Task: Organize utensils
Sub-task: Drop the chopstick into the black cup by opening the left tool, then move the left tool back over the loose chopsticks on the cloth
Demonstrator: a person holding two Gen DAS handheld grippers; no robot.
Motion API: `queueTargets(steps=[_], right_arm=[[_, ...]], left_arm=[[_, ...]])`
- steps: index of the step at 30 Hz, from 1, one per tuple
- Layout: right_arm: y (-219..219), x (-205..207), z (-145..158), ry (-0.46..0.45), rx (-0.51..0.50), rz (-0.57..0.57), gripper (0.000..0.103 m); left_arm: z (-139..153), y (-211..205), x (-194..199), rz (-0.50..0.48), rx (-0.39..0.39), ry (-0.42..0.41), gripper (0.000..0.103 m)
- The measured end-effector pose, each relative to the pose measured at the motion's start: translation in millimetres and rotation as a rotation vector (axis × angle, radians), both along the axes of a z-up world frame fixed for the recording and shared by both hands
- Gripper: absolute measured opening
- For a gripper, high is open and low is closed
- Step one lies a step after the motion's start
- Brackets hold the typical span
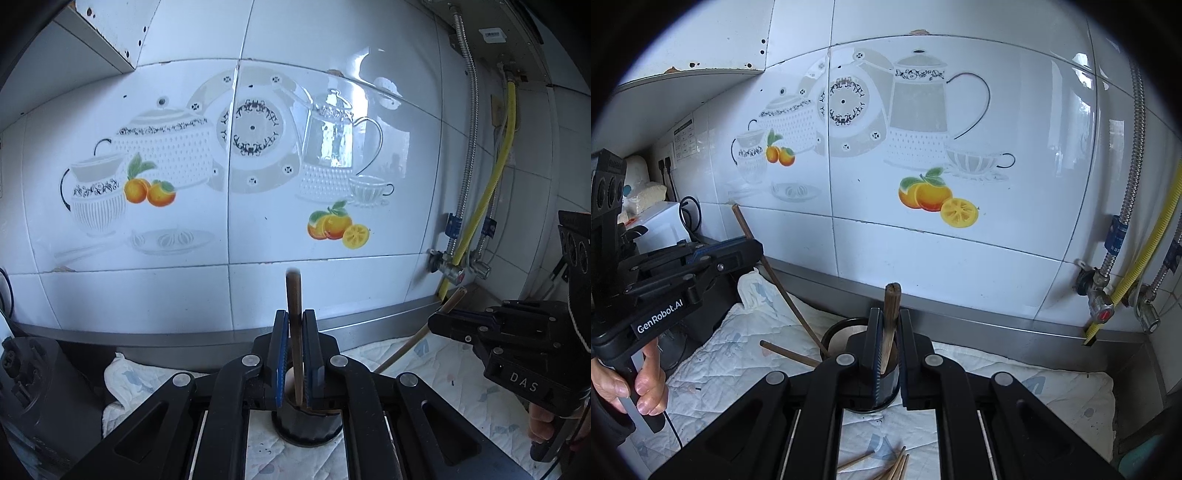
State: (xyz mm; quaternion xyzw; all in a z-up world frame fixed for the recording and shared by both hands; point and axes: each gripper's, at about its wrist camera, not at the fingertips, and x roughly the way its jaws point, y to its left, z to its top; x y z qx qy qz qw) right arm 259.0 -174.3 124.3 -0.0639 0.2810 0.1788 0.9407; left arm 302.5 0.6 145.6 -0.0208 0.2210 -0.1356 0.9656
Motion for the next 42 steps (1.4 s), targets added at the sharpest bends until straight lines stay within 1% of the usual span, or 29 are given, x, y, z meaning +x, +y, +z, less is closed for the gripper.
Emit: queueTargets(steps=[4, 11, 13, 17, 22, 26, 29, 33, 37, 42], right_arm=[[-1.0, 0.8, -0.9, 0.005, 0.002, 0.002, 0.01], [-3.7, -9.5, 3.8, -0.02, 0.0, -0.005, 0.013], [-5.9, -15.9, 7.2, -0.031, -0.003, -0.009, 0.016], [-12.1, -34.3, 11.0, -0.049, -0.013, -0.017, 0.026], [-23.7, -63.6, 4.8, -0.048, -0.025, -0.03, 0.026], [-36.2, -87.2, -8.0, -0.027, -0.023, -0.047, 0.026], [-46.2, -104.3, -23.3, 0.003, -0.015, -0.059, 0.026], [-53.5, -127.9, -45.7, 0.034, -0.017, -0.071, 0.026], [-56.2, -151.7, -74.4, 0.073, -0.034, -0.076, 0.026], [-59.3, -180.2, -101.5, 0.103, -0.053, -0.094, 0.026]], left_arm=[[-2.0, 0.4, -1.3, 0.002, 0.006, 0.008, 0.009], [-1.0, 5.1, -11.5, 0.008, 0.008, 0.028, 0.009], [0.3, 6.8, -20.5, 0.012, 0.029, 0.025, 0.009], [1.2, 14.1, -42.1, 0.015, 0.046, 0.041, 0.009], [-5.7, 25.4, -78.9, 0.024, 0.063, 0.07, 0.009], [-18.7, 34.5, -110.3, 0.029, 0.062, 0.102, 0.011], [-33.8, 40.3, -132.7, 0.032, 0.052, 0.132, 0.013], [-57.4, 38.4, -162.6, 0.034, 0.085, 0.151, 0.013], [-82.5, 28.9, -189.9, -0.002, 0.099, 0.186, 0.013], [-115.8, 15.7, -215.9, -0.047, 0.076, 0.232, 0.013]])
